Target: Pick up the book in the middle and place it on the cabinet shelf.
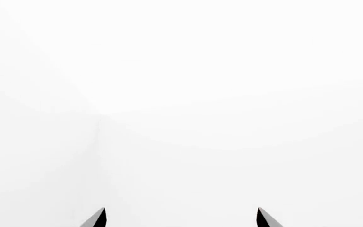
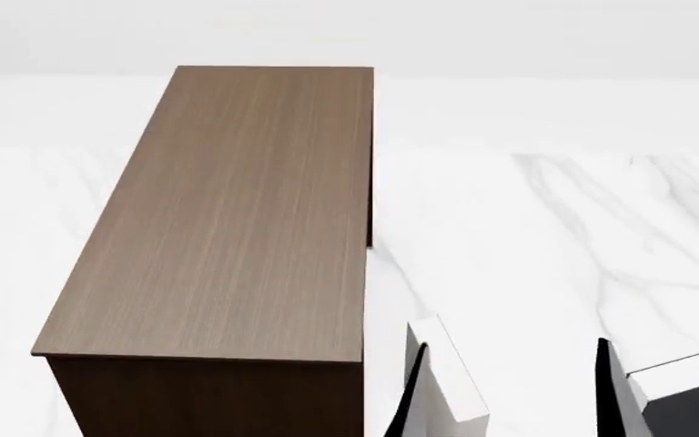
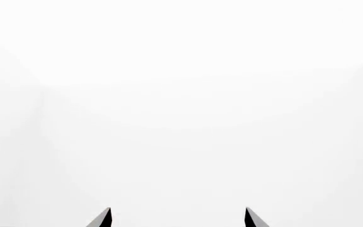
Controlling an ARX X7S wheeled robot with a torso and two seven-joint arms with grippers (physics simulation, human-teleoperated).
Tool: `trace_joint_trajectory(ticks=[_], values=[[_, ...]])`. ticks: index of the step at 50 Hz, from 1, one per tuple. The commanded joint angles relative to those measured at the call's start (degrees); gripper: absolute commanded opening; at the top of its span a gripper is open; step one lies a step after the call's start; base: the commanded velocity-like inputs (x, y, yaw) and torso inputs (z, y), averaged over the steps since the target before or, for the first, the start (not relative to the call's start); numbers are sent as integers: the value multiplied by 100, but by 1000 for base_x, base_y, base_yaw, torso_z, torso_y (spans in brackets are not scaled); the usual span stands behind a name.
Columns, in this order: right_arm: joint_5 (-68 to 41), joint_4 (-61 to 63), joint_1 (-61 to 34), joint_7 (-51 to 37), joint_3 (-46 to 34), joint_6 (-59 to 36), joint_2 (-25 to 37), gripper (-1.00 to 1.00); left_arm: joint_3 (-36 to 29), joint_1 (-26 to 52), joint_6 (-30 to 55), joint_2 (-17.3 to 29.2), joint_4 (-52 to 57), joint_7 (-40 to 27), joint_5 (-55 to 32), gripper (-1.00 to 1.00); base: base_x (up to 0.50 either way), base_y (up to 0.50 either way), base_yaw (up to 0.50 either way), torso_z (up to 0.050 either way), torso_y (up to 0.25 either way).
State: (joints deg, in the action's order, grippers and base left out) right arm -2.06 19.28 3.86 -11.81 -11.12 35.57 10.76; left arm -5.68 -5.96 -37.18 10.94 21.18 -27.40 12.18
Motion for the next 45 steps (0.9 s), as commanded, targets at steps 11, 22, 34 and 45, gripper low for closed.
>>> trace_joint_trajectory(ticks=[11,22,34,45], values=[[-317,301,-634,-303,312,-1230,-231,100,36,-21,11,-18,4,46,109,100,0,0,0,0,0],[-416,220,-1189,-717,518,-1924,-338,100,-6,-20,31,25,-5,5,89,100,0,0,0,0,0],[-159,-366,-1921,-1459,885,-2579,-458,100,-71,7,88,68,-54,-18,71,100,0,0,0,0,0],[114,-679,-2238,-1819,871,-2749,-455,100,-127,29,140,105,-89,-39,22,100,0,0,0,0,0]])
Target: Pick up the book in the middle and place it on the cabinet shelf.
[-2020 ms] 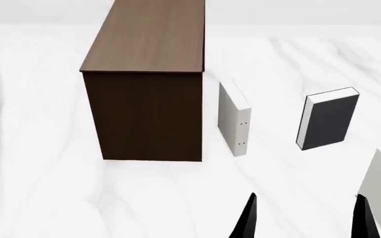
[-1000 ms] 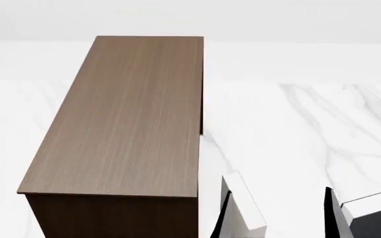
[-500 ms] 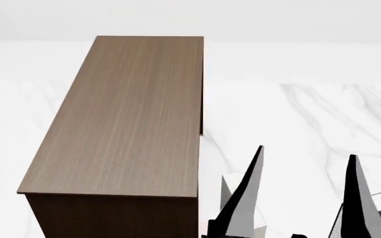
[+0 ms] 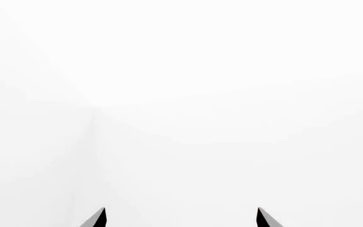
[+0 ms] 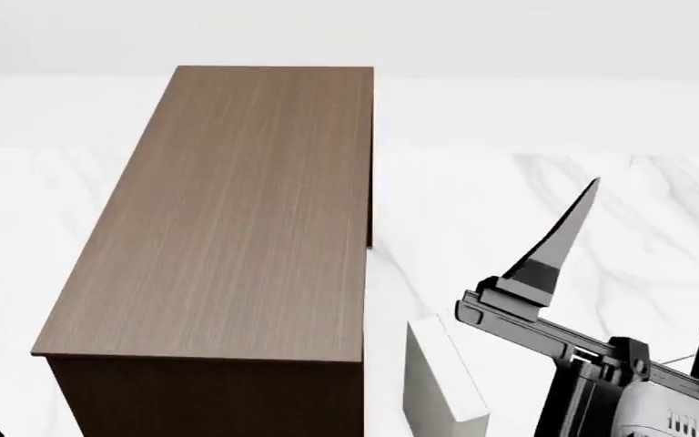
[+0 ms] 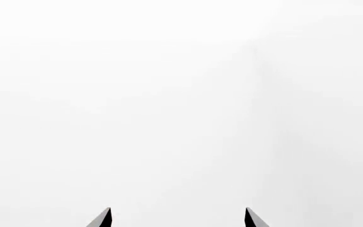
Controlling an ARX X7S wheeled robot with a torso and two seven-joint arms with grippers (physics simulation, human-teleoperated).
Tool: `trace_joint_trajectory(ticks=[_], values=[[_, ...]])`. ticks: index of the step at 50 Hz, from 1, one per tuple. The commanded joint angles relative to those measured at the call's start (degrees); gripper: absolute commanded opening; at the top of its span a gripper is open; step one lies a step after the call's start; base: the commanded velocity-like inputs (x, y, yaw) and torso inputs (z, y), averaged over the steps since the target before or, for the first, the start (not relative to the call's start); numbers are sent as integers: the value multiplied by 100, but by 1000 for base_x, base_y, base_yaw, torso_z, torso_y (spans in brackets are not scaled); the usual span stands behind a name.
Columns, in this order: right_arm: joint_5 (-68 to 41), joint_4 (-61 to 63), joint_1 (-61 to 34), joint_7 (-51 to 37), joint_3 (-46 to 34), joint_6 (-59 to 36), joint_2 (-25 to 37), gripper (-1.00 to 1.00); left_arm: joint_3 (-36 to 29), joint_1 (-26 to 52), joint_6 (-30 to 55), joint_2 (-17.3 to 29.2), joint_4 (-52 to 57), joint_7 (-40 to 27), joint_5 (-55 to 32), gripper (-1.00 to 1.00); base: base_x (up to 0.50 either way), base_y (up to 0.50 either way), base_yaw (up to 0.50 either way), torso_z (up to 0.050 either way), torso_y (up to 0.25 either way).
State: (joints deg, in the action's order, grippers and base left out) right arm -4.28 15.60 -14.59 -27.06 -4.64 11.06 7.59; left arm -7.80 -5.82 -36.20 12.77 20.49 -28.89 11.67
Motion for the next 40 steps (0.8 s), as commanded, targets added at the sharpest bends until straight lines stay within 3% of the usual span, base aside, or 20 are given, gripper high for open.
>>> trace_joint_trajectory(ticks=[1,11,22,40], values=[[359,-335,-411,-323,221,-309,-135,100,81,15,44,-74,-20,107,73,100,0,0,0,0,0],[338,-880,-695,-675,295,-667,-249,100,17,24,125,-30,-50,117,11,100,0,0,0,0,0],[299,-1549,-1203,-1561,561,-1780,-519,100,-32,46,194,14,-132,108,-44,100,0,0,0,0,0],[415,-1933,-1492,-2262,371,-1991,-454,100,-95,80,291,55,-197,71,-45,100,0,0,0,0,0]])
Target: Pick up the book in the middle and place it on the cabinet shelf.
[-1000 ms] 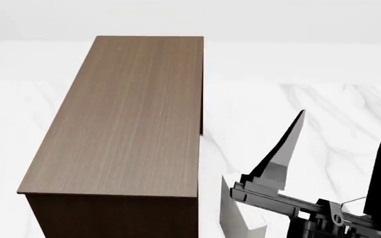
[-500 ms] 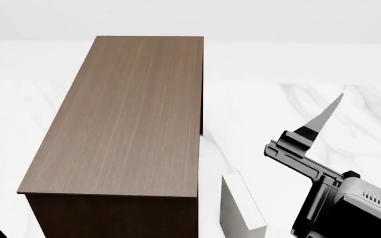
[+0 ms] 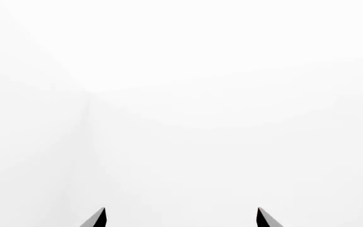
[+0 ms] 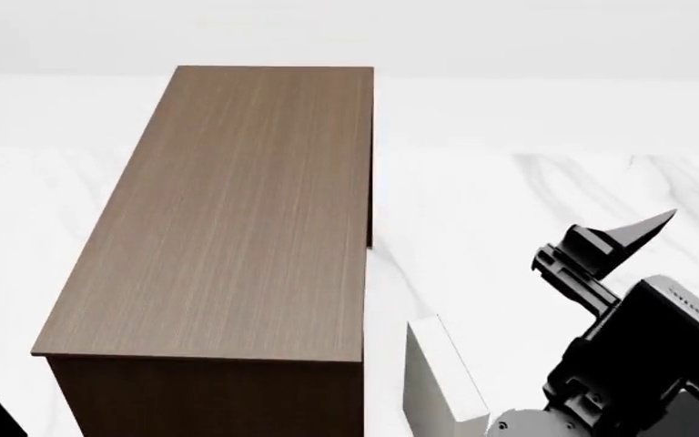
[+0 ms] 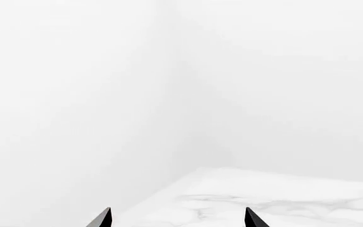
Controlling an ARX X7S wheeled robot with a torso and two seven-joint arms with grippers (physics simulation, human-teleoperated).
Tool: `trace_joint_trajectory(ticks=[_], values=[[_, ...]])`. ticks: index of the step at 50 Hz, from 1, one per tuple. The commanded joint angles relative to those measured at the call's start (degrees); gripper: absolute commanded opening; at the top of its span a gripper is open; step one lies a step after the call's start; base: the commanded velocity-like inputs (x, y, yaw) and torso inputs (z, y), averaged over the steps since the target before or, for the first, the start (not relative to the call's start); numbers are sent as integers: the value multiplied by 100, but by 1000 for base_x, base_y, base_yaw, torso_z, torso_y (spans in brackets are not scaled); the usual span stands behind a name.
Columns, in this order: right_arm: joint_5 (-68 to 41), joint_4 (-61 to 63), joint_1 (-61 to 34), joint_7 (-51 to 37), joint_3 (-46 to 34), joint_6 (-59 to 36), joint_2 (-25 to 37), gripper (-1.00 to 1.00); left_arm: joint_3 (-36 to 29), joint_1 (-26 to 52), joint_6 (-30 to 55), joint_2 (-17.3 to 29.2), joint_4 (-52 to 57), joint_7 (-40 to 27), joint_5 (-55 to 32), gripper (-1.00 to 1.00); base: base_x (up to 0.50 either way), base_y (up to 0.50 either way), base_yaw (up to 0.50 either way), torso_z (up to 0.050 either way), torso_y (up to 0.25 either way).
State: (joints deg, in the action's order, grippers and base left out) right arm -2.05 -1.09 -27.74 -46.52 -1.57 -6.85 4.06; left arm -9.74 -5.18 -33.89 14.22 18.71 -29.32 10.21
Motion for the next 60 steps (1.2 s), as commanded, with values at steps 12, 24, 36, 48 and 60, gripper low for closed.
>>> trace_joint_trajectory(ticks=[12,24,36,48,60], values=[[255,-451,-377,-739,23,-962,-88,100,65,26,107,-62,-35,84,100,100,0,0,0,0,0],[116,-531,-450,-906,-13,-1352,-62,100,37,30,192,-39,-43,58,113,100,0,0,0,0,0],[-27,-623,-389,-996,-57,-1359,-30,100,7,34,245,-13,-32,31,121,100,0,0,0,0,0],[-114,-886,-270,-1130,-106,-1255,-13,100,-32,33,275,17,-22,10,123,100,0,0,0,0,0],[-204,-1076,-205,-1201,-146,-1207,37,100,-64,50,290,48,-48,-17,127,100,0,0,0,0,0]])
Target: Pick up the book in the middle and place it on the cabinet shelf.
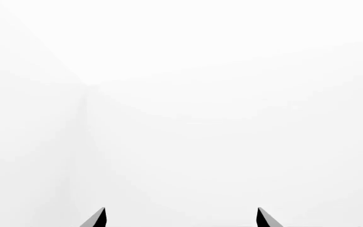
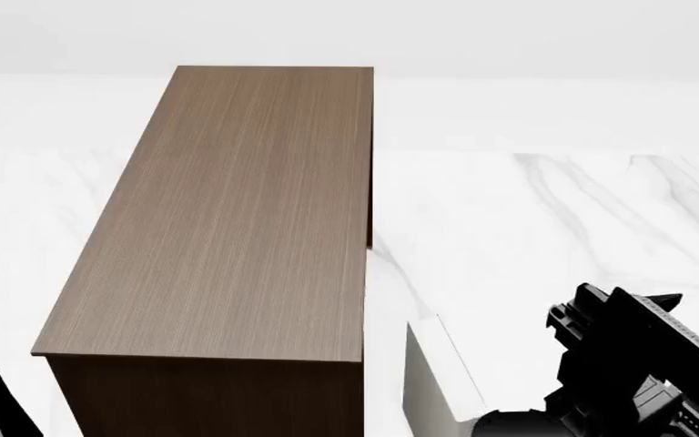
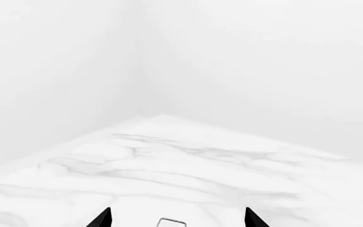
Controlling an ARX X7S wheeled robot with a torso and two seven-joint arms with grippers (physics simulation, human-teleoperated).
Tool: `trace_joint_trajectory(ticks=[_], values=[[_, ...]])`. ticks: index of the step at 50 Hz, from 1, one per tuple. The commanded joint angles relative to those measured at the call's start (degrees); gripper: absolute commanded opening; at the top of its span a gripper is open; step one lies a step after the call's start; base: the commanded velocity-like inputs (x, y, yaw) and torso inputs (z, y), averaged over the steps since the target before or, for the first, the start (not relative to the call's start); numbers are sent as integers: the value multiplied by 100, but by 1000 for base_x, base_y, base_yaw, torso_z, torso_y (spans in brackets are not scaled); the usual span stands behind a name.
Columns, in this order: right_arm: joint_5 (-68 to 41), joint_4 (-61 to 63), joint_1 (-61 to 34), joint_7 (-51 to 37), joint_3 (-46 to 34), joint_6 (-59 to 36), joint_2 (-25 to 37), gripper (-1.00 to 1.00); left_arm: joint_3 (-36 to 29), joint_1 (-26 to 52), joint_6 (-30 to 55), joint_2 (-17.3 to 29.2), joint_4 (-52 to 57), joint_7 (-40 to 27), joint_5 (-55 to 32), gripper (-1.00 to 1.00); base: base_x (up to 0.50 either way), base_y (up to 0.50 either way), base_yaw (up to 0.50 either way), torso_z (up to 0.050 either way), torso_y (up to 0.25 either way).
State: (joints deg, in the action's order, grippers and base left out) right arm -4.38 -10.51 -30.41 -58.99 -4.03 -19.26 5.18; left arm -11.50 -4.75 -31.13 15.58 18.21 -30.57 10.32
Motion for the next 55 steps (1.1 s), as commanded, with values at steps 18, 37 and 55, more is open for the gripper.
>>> trace_joint_trajectory(ticks=[18,37,55], values=[[-58,-381,84,-40,-21,144,-12,100,60,33,56,-47,-16,83,111,100,0,0,0,0,0],[-419,-753,29,-9,44,149,10,100,-18,54,106,-6,-81,79,108,100,0,0,0,0,0],[-646,-848,-141,-42,117,36,68,100,-56,61,115,22,-92,25,119,100,0,0,0,0,0]])
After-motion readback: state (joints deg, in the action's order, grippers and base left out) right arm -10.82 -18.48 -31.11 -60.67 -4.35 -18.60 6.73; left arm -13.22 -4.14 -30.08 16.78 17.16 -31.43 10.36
